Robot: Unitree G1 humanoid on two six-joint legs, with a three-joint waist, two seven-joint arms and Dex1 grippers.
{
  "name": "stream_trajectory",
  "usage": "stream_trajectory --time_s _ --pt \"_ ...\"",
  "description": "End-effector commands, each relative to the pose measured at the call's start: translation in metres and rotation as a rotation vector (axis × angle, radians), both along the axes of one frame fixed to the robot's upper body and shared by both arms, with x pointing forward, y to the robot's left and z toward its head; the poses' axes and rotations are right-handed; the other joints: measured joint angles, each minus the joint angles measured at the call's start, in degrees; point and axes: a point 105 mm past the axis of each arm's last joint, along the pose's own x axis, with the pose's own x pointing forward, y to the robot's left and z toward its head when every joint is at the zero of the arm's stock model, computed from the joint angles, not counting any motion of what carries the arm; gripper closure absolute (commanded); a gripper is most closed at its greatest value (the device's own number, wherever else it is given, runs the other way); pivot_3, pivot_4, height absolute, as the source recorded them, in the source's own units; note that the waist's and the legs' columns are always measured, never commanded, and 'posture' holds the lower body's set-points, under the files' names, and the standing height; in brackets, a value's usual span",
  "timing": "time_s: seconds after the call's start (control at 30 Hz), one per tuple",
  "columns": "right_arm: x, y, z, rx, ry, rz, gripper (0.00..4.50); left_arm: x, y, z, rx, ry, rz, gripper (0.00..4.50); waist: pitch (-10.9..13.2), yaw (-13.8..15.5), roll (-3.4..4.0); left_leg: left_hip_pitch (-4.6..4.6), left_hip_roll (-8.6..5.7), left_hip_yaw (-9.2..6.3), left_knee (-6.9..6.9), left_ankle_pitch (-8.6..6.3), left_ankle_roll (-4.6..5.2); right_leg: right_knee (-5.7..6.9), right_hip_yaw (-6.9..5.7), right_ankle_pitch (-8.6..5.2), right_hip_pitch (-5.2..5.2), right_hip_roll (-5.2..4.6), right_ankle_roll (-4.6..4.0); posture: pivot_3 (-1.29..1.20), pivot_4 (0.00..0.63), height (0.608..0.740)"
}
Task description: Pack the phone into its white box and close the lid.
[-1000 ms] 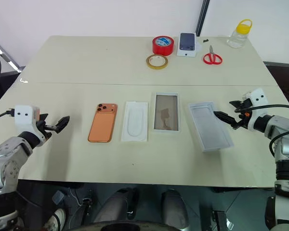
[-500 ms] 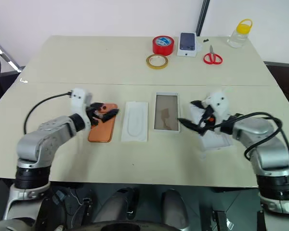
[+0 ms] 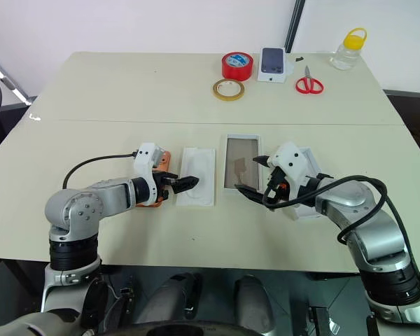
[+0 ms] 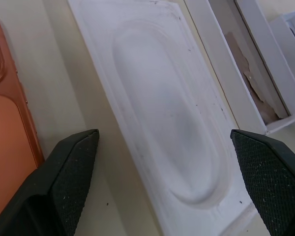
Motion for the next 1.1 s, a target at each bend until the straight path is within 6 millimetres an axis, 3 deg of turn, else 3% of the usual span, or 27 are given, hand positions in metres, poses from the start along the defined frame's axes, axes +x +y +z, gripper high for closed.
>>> stream_trajectory --time_s 0.03,0.13,0.4,0.57,0.7,0.8,1.03,1.1 --pt "0.001 0.011 0.009 0.004 -0.054 0.054 0.03 -0.003 -0.004 0.001 -0.047 0.030 0.010 0.00 0.00 -0.01 0.00 0.00 0.00 0.01 0.01 0.00 0.00 0.00 0.00 0.00 0.01 0.00 0.00 0.00 0.150 0.740" --pt "0.000 0.018 0.005 -0.024 -0.055 0.090 0.00 -0.001 0.000 -0.001 -0.066 0.045 0.046 0.79 0.00 0.12 -0.01 0.01 0.00 0.01 0.00 0.00 0.00 0.00 0.00 -0.02 0.01 0.00 0.03 0.00 0.150 0.740" --pt "-0.006 0.027 -0.009 -0.094 -0.027 0.131 0.00 0.000 0.004 -0.004 -0.116 0.070 0.082 4.49 0.01 0.07 -0.04 0.00 -0.01 0.01 0.01 0.00 0.00 0.00 0.00 -0.02 0.00 0.00 0.04 0.00 0.150 0.740" --pt "0.000 0.019 -0.027 -0.226 0.027 0.151 0.00 0.010 0.020 -0.003 -0.126 0.074 0.165 4.49 0.01 -0.04 -0.05 0.00 -0.01 0.02 0.01 0.00 0.00 0.00 0.00 -0.02 -0.01 0.00 0.04 0.00 0.150 0.740" --pt "0.015 0.011 -0.038 -0.274 0.076 0.131 0.00 0.019 0.031 0.013 -0.175 0.025 0.213 4.49 0.03 -0.08 -0.06 0.01 0.00 0.02 0.01 0.00 -0.01 0.02 0.00 -0.02 -0.01 0.01 0.04 0.00 0.150 0.740" --pt "0.017 0.010 -0.044 -0.292 0.094 0.156 0.93 0.025 0.037 0.024 -0.230 0.005 0.251 4.50 0.04 0.05 -0.10 0.00 -0.01 0.02 0.01 0.00 -0.01 -0.01 0.00 -0.02 -0.01 0.00 0.05 0.00 0.150 0.740" --pt "0.009 0.018 -0.044 -0.321 0.087 0.247 4.41 0.031 0.044 0.042 -0.254 -0.048 0.280 4.50 0.08 0.07 -0.16 -0.02 -0.02 0.02 0.03 0.00 -0.02 -0.02 0.00 -0.02 0.00 0.00 0.09 0.00 0.150 0.740" --pt "0.001 0.021 -0.046 -0.349 0.086 0.298 4.41 0.032 0.044 0.044 -0.246 -0.055 0.279 4.50 0.08 0.01 -0.16 -0.02 -0.02 0.02 0.04 0.00 -0.02 -0.01 0.00 -0.02 0.00 0.00 0.09 0.00 0.150 0.740"
